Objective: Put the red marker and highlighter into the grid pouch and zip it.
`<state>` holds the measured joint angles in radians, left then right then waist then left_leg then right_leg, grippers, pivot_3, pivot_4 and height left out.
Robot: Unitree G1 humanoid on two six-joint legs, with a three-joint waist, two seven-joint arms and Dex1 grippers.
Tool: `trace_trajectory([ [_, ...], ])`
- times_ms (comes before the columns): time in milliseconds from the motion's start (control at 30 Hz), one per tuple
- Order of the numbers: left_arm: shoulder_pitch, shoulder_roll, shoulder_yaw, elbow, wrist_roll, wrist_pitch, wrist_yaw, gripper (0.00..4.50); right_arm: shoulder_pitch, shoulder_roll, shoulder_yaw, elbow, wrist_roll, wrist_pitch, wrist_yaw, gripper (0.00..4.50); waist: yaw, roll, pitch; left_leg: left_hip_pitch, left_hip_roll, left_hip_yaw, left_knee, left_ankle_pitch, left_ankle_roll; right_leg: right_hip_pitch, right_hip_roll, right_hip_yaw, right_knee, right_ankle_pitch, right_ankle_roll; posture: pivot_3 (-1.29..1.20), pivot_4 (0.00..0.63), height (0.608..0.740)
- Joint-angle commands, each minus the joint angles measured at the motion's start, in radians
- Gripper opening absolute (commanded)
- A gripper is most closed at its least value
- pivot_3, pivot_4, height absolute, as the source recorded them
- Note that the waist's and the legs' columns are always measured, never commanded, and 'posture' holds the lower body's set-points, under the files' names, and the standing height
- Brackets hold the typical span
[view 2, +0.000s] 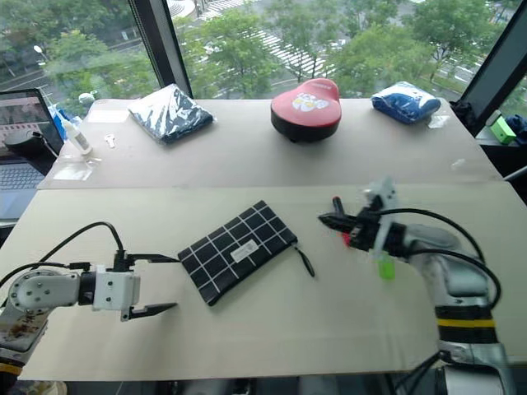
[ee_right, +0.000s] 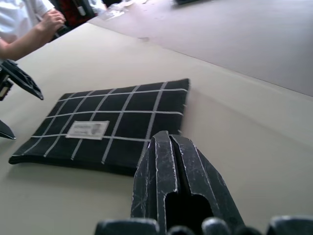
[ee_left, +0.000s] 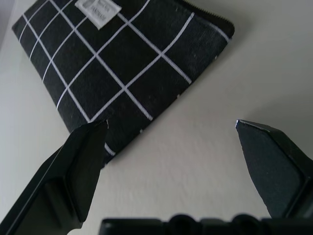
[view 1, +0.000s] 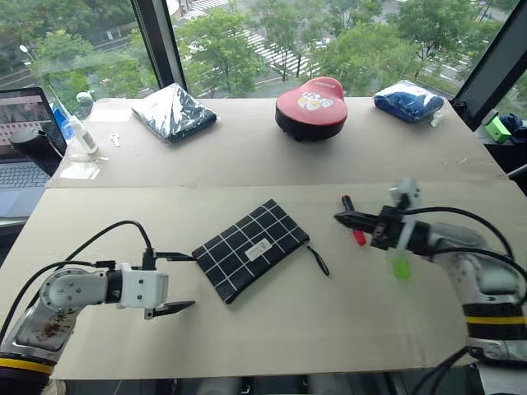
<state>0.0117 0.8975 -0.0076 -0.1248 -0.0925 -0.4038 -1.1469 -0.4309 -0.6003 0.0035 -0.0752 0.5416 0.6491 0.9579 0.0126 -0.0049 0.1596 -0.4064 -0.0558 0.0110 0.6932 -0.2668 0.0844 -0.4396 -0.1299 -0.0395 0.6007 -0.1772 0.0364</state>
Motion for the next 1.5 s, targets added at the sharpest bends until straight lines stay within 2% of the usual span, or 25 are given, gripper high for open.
trace_trajectory([
  [33, -0.007, 0.000, -0.034, -0.072, 0.011, 0.021, 0.012, 4.50, -0.053, 0.021, 0.058, -0.027, -0.032, -0.016, 0.003, 0.06, 0.002, 0.000, 0.000, 0.000, 0.000, 0.000, 0.000, 0.000, 0.000, 0.000, 0.000, 0.000, 0.000, 0.000, 0.000, 0.00, 0.150, 0.740],
  [300, 0.000, -0.028, -0.081, -0.071, 0.099, 0.006, 0.085, 4.50, -0.077, 0.041, 0.182, 0.053, -0.182, -0.139, 0.017, 0.06, 0.000, 0.000, 0.000, 0.001, -0.001, 0.000, 0.000, 0.003, -0.004, 0.001, 0.003, -0.001, 0.002, 0.000, 0.000, 0.00, 0.150, 0.740],
  [433, -0.009, -0.064, -0.102, -0.067, 0.133, -0.003, 0.132, 4.50, -0.090, 0.077, 0.218, 0.134, -0.270, -0.197, -0.038, 0.06, 0.000, 0.000, 0.000, 0.003, -0.002, 0.000, 0.001, 0.003, -0.004, 0.002, 0.004, -0.001, 0.003, 0.000, 0.000, 0.00, 0.150, 0.740],
  [767, -0.031, -0.078, -0.116, -0.042, 0.194, -0.022, 0.200, 4.50, -0.098, 0.066, 0.289, 0.189, -0.393, -0.201, -0.023, 0.06, 0.000, 0.000, 0.000, 0.007, -0.002, 0.000, 0.001, 0.002, -0.003, 0.003, 0.004, 0.000, 0.008, 0.000, 0.000, 0.00, 0.150, 0.740],
  [1167, -0.022, -0.135, -0.145, -0.030, 0.290, -0.046, 0.328, 4.50, -0.096, 0.068, 0.294, 0.154, -0.381, -0.088, -0.014, 0.06, 0.005, 0.000, 0.000, 0.011, -0.002, -0.001, 0.001, 0.002, -0.003, 0.005, 0.004, -0.001, 0.008, -0.001, 0.000, 0.00, 0.150, 0.740],
  [1500, -0.051, -0.167, -0.185, 0.133, 0.405, -0.196, 0.478, 4.50, -0.069, 0.065, 0.277, 0.111, -0.364, -0.059, -0.016, 0.06, 0.009, 0.000, -0.001, 0.019, -0.001, -0.002, 0.000, 0.002, -0.003, 0.012, 0.004, -0.001, 0.007, -0.001, 0.000, 0.00, 0.150, 0.740],
])
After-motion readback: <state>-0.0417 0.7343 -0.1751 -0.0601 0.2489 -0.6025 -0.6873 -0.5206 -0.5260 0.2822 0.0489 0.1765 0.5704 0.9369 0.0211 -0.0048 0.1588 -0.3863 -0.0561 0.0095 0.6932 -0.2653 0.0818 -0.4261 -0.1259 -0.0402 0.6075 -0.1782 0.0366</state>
